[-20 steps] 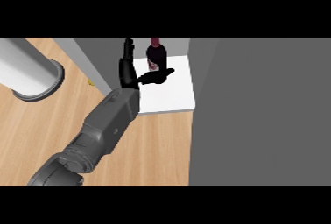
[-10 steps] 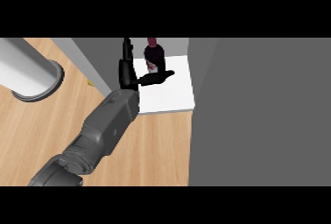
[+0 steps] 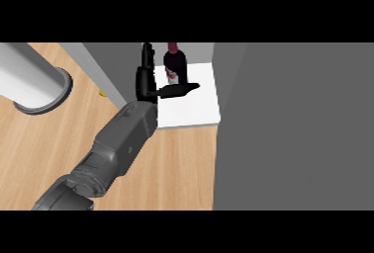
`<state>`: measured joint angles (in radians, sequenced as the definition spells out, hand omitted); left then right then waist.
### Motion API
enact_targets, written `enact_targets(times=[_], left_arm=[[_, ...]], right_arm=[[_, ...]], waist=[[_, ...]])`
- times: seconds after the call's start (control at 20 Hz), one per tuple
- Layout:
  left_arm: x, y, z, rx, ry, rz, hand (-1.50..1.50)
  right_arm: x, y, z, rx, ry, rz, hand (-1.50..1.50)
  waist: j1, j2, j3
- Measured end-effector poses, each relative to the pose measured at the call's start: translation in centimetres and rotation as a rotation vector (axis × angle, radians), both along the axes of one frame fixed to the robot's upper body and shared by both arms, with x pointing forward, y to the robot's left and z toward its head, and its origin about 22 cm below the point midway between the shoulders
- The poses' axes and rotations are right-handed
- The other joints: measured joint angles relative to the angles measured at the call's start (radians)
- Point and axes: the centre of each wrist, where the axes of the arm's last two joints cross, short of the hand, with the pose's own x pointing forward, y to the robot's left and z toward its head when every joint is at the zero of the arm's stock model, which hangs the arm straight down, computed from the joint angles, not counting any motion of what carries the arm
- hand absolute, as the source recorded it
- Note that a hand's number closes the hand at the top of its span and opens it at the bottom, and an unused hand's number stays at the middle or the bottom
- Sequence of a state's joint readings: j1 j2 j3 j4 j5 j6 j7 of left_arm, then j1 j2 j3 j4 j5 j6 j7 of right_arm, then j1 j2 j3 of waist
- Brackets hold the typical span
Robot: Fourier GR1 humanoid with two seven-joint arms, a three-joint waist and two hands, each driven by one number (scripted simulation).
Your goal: Pick up the wine, place it into the cabinet and close the cabinet
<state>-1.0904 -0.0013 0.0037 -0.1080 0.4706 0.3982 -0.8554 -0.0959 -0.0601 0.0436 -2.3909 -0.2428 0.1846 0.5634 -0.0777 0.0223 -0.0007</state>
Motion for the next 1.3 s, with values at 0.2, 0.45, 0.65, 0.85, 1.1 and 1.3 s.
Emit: enact_targets(times=[0.2,0.45,0.65,0.85,1.1,1.3], left_arm=[[0.0,0.0,-0.1,-0.002,-0.005,-0.014,-1.50],[-0.1,0.0,-0.1,-0.049,-0.022,-0.046,-1.50],[-0.3,0.0,-0.2,-0.090,-0.031,-0.054,-1.50],[-0.7,0.0,-0.6,-0.121,-0.039,-0.065,-1.50],[-2.1,-0.1,-2.0,-0.147,-0.007,-0.061,-1.50],[-4.3,-1.0,-3.3,-0.162,0.003,-0.079,-1.50]], right_arm=[[-0.2,0.2,0.0,0.000,0.008,0.005,-1.50],[-0.2,0.0,-0.1,-0.009,0.006,0.000,-1.50],[-0.3,0.2,-0.3,-0.002,0.009,0.008,-1.50],[-0.2,0.5,0.1,0.005,0.014,0.006,-1.50],[-0.2,0.2,0.2,-0.006,0.016,-0.005,-1.50],[-0.1,-0.1,0.1,-0.006,0.009,-0.024,-1.50]], waist=[[0.000,-0.002,-0.001],[0.000,-0.005,-0.001],[-0.002,-0.010,0.000],[0.001,-0.015,0.000],[0.013,-0.020,0.000],[0.029,-0.022,0.000]])
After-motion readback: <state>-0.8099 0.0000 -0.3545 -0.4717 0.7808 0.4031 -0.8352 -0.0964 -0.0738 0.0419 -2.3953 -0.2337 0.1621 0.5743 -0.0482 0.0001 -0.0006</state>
